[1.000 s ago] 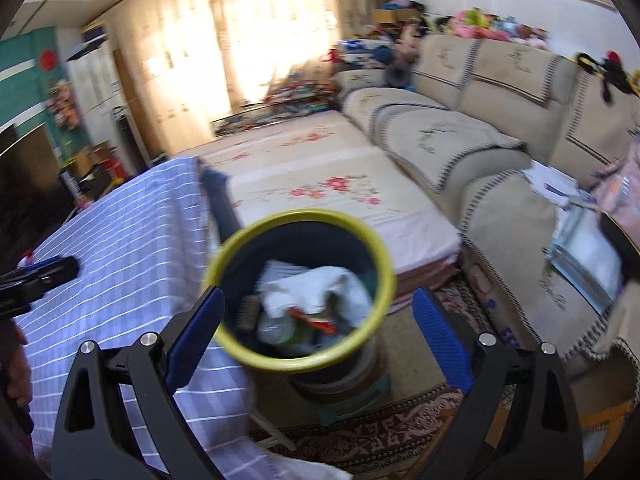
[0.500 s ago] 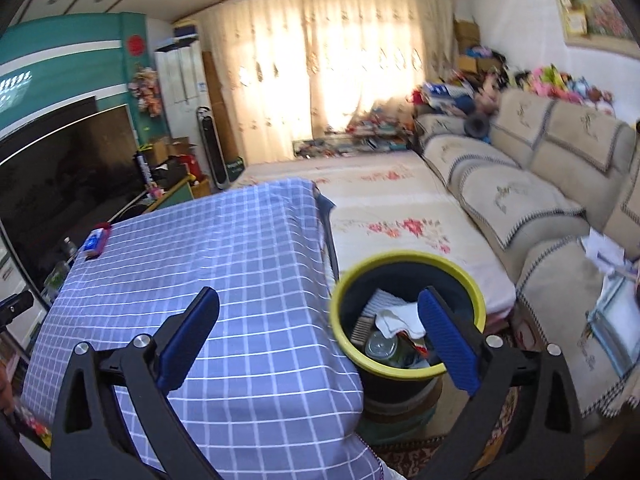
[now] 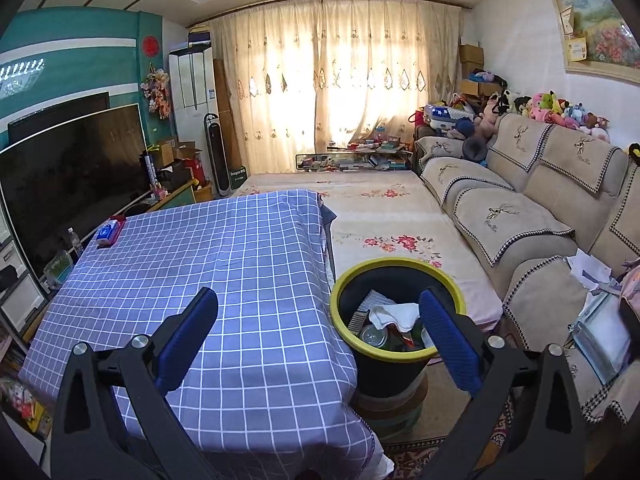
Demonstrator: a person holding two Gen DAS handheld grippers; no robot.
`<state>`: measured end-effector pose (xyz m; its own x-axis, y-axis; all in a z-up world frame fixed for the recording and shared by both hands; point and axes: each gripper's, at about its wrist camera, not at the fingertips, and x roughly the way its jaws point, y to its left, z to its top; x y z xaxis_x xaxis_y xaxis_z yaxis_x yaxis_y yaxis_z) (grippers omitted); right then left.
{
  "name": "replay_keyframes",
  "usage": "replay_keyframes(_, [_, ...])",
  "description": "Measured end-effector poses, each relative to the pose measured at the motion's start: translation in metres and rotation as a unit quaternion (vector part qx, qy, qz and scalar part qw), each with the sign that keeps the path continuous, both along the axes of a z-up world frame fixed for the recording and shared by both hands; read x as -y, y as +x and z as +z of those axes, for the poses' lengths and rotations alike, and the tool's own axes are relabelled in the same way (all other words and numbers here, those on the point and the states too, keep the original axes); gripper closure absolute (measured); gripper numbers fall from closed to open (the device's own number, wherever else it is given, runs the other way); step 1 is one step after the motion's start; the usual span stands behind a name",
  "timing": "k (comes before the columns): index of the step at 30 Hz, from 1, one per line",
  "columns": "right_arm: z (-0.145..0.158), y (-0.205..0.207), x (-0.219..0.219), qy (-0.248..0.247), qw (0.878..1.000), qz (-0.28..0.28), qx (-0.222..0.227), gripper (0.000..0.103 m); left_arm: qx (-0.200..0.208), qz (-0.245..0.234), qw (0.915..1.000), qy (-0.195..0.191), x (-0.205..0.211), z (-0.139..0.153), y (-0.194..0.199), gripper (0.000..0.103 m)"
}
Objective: Collect trash
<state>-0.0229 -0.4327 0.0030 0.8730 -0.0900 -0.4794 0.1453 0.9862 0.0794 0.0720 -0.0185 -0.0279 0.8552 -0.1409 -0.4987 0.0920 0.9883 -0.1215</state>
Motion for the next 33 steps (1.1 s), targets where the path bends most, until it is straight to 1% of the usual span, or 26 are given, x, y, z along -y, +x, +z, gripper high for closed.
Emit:
replay_keyframes(5, [0.0,-0.009,0.003,0.01,1.0,0.002,0.002,0.007,0.013,-0.003,0.9998,0.012,0.012,0.005,-0.014,0.005])
replay_keyframes(13, [0.002,-0.012,0.005,0.019,1.0,0.0,0.006,0.007,0.022,-0.012,0.9996,0.009,0.017,0.013,-0.026,0.005])
replay_keyframes(33, [0.005,-0.011,0.003,0.02,1.0,0.001,0.008,0.007,0.024,-0.016,0.9996,0.007,0.017,0.012,-0.024,0.005])
